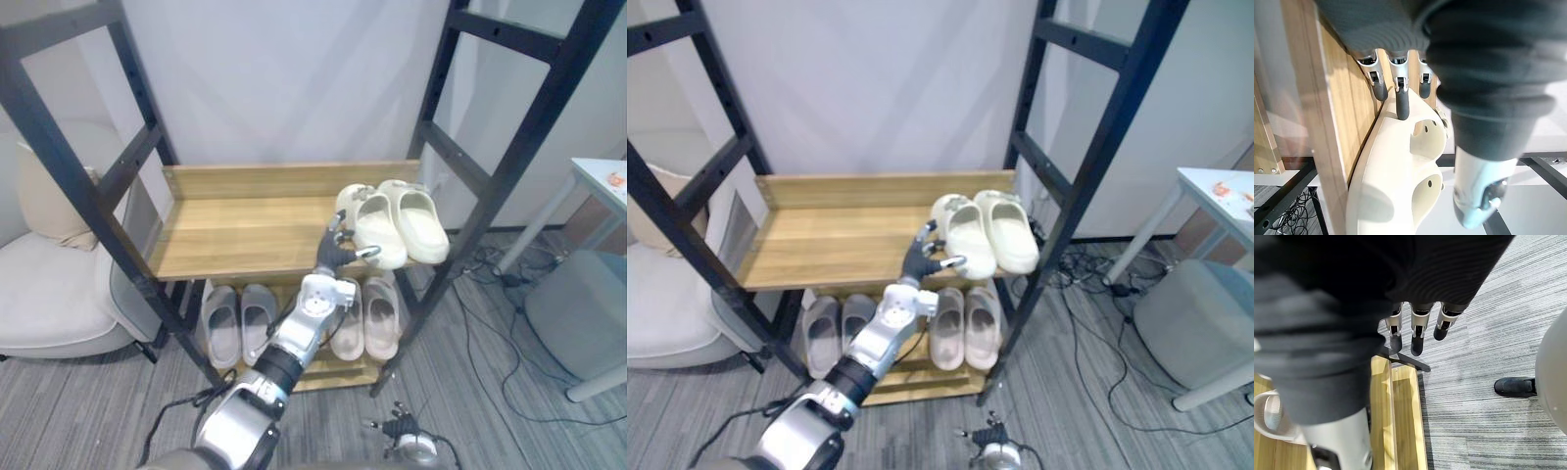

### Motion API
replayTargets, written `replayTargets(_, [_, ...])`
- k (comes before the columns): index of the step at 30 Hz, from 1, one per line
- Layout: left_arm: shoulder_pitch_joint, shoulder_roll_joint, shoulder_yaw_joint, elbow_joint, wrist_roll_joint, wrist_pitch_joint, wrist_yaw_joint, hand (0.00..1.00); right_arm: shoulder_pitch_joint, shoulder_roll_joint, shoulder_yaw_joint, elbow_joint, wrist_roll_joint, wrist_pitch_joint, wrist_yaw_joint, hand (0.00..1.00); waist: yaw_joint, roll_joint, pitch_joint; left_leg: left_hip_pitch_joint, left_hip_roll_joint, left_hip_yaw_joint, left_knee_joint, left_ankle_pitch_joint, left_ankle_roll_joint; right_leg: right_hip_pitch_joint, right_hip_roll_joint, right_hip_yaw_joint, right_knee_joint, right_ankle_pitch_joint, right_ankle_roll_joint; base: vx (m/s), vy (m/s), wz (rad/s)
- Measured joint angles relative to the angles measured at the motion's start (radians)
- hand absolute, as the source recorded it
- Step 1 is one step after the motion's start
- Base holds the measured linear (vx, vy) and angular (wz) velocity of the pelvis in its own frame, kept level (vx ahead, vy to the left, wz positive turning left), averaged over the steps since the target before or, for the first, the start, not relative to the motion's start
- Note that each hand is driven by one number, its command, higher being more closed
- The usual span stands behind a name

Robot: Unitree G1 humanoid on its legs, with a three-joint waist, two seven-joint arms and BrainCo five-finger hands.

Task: Organize the slippers on the shoe rack

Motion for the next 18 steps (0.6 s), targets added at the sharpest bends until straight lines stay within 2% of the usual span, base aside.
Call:
replayTargets(7, [0.005,0.012,0.003,-0.057,0.000,0.011,-0.011,0.00,0.000,0.004,0.011,-0.004,0.000,0.000,0.004,0.00,0.000,0.000,0.000,-0.001,-0.001,-0.005,0.000,0.000,0.000,0.008,-0.001,-0.005,0.002,0.000,0.000,0.00,-0.001,0.01])
replayTargets(13, [0.032,0.022,-0.049,-0.274,-0.002,0.000,-0.056,0.00,0.004,0.003,0.056,-0.006,0.001,-0.001,0.011,0.00,0.011,0.000,0.000,-0.002,-0.007,-0.035,0.004,-0.001,0.002,0.012,-0.011,-0.032,0.028,-0.023,0.004,0.00,-0.002,0.15])
replayTargets(18, [0.135,0.027,-0.144,-0.490,-0.098,-0.028,-0.121,0.00,0.007,0.001,0.087,-0.004,0.001,0.000,0.016,0.00,0.023,0.001,0.000,-0.002,-0.021,-0.070,0.020,-0.011,0.012,0.009,-0.029,-0.062,0.079,-0.062,0.012,0.01,0.009,0.18])
